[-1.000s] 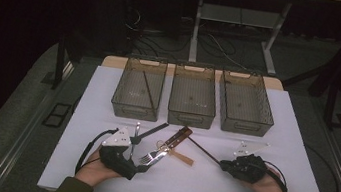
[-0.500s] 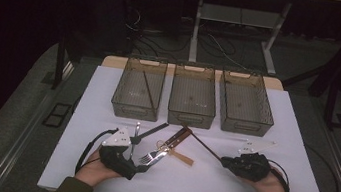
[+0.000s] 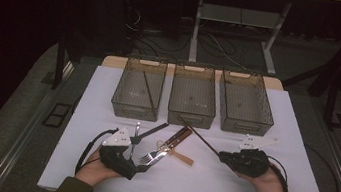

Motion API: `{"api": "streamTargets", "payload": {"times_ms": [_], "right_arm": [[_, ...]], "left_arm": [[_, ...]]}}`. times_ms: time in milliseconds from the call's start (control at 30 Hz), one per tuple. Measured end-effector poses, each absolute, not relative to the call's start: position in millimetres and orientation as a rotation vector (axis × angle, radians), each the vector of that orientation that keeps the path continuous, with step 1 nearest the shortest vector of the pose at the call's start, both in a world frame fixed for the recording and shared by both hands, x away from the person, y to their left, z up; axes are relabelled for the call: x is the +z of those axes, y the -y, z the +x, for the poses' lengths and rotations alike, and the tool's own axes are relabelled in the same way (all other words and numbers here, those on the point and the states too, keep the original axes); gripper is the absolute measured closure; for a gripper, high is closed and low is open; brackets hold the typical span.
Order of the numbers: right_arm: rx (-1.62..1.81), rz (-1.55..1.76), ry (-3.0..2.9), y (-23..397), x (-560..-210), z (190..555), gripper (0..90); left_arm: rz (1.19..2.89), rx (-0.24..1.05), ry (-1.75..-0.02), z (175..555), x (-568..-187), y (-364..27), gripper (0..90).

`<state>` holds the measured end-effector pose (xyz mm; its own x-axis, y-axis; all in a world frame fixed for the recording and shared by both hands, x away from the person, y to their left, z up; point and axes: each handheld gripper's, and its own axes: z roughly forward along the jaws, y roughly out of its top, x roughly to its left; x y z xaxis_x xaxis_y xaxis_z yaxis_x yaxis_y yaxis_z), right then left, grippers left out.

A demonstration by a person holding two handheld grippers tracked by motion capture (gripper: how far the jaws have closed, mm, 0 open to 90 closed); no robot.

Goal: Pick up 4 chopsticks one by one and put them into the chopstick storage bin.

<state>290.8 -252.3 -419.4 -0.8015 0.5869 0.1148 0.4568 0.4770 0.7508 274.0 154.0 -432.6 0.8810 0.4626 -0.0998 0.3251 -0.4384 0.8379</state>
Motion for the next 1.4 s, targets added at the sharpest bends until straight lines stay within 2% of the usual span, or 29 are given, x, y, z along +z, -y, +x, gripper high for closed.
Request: {"api": "streamTargets", "payload": {"times_ms": [1400], "right_arm": [[1.458, 0.945, -2.388, 209.7, -395.3, 334.6, 84.0]], "left_arm": [[2.036, 0.165, -0.591, 275.3, -432.9, -157.0, 3.2]]}}
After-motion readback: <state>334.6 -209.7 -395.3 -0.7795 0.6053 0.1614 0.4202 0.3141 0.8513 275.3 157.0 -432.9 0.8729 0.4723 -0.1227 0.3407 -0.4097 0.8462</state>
